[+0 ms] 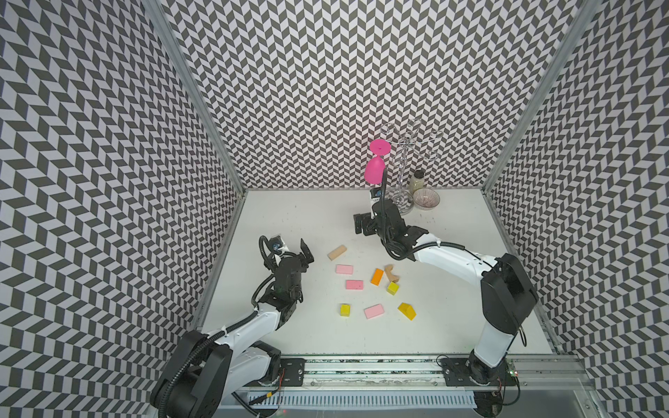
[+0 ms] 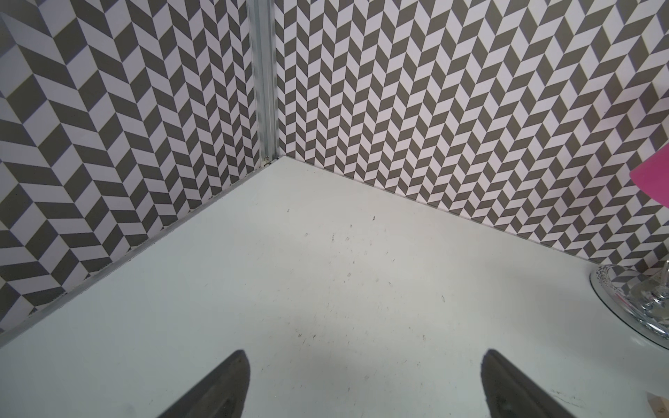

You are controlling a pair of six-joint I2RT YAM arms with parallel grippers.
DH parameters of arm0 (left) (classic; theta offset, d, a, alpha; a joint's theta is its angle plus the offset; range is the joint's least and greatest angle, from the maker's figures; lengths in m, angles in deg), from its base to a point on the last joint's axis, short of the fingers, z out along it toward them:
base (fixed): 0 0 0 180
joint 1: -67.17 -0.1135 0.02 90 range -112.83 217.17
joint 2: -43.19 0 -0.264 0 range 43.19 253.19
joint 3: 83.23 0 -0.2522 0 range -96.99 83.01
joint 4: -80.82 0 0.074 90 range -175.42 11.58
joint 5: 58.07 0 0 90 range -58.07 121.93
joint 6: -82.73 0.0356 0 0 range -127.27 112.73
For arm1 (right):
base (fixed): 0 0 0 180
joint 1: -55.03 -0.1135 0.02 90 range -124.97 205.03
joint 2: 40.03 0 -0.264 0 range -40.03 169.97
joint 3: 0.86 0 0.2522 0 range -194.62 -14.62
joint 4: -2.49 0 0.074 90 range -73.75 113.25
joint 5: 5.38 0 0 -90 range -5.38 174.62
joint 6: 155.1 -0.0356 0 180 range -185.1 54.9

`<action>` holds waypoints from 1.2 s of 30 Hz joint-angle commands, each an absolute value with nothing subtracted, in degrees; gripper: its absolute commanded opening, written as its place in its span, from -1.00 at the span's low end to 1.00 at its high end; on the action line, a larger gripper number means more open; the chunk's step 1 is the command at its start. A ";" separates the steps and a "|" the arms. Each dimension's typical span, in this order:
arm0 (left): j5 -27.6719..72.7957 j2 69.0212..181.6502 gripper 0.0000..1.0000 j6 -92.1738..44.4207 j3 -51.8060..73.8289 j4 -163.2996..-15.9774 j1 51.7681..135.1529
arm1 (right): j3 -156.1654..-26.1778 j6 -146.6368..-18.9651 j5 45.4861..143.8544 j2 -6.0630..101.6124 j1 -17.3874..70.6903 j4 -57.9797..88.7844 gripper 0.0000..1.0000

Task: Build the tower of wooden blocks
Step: 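Move the open right gripper back over a plain wood block, then lower the right gripper and grasp the plain wood block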

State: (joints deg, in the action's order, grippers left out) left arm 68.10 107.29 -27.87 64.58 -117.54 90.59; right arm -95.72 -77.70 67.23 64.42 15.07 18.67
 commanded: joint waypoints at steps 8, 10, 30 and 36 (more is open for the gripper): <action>67.33 107.23 1.00 -29.61 64.15 -117.33 88.92 | -93.83 -75.36 66.51 71.33 14.96 14.15 0.98; 66.40 106.55 1.00 -29.64 64.75 -117.85 88.49 | -91.79 -75.46 69.14 70.64 14.91 11.53 0.98; 68.12 98.85 1.00 -32.80 69.04 -116.19 88.43 | -93.37 -71.33 83.51 81.44 9.34 10.27 0.99; 68.09 98.39 0.99 -33.27 69.13 -115.48 88.44 | -96.45 -70.73 83.62 85.36 9.00 10.75 1.00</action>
State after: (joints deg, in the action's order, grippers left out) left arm 67.11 99.09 -32.04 68.38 -116.55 88.62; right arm -92.66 -71.93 83.43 83.69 9.06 12.13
